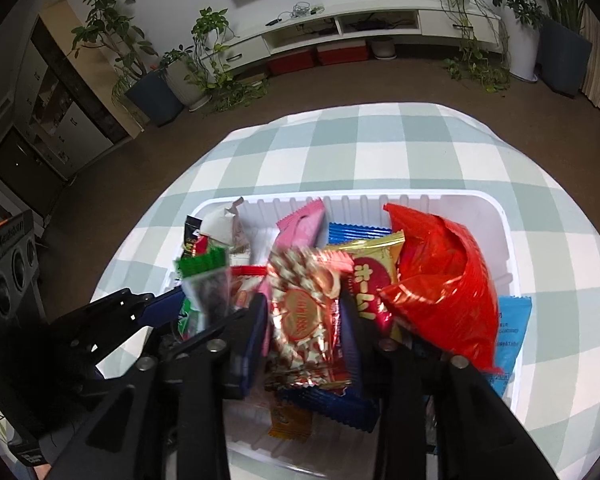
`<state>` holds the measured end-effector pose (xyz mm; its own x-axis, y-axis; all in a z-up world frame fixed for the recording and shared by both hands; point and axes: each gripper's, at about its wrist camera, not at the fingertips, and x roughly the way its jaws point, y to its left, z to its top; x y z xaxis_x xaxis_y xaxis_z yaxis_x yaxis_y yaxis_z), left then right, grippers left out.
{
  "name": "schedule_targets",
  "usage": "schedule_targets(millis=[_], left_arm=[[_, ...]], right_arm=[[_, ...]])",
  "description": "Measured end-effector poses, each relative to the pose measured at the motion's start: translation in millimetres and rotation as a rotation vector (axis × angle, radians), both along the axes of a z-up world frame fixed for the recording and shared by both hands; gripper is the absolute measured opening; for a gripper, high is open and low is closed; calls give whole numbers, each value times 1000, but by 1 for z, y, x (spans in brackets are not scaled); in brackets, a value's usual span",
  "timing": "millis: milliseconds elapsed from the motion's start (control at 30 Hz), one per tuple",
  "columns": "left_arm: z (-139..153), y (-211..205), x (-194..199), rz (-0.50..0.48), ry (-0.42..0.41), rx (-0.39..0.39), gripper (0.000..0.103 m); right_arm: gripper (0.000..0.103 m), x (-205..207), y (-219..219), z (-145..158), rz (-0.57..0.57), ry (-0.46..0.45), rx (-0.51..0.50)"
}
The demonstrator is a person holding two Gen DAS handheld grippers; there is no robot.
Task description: Organize snacks
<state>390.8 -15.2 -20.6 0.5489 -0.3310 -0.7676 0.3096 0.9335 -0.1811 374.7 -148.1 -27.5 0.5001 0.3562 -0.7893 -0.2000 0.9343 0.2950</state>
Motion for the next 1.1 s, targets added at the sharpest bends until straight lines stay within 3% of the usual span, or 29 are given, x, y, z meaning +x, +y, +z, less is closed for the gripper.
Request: schedule_targets(millis=[100, 233, 700, 833, 867, 1000, 1100], left_arm=[[4, 0, -4, 3, -12, 6, 47], [11, 4, -13, 18, -40, 12, 61], [25, 17, -38, 64, -105, 5, 74], [48, 21, -68, 96, -223, 41, 100], [58, 22, -81, 102, -278, 49, 103], [92, 19, -131, 103, -454, 83, 103], [119, 16, -175, 199, -575, 141, 103]], right_arm=[[42, -2, 1, 5, 0, -15, -3], [50, -7, -4, 11, -14, -36, 10], [59, -33, -16, 30, -43, -111, 30], [73, -55, -21, 45, -65, -189, 36], [77, -64, -22, 51, -70, -221, 33], [89, -114, -24, 75, -89, -399, -2], [100, -164, -27, 99, -100, -572, 1]])
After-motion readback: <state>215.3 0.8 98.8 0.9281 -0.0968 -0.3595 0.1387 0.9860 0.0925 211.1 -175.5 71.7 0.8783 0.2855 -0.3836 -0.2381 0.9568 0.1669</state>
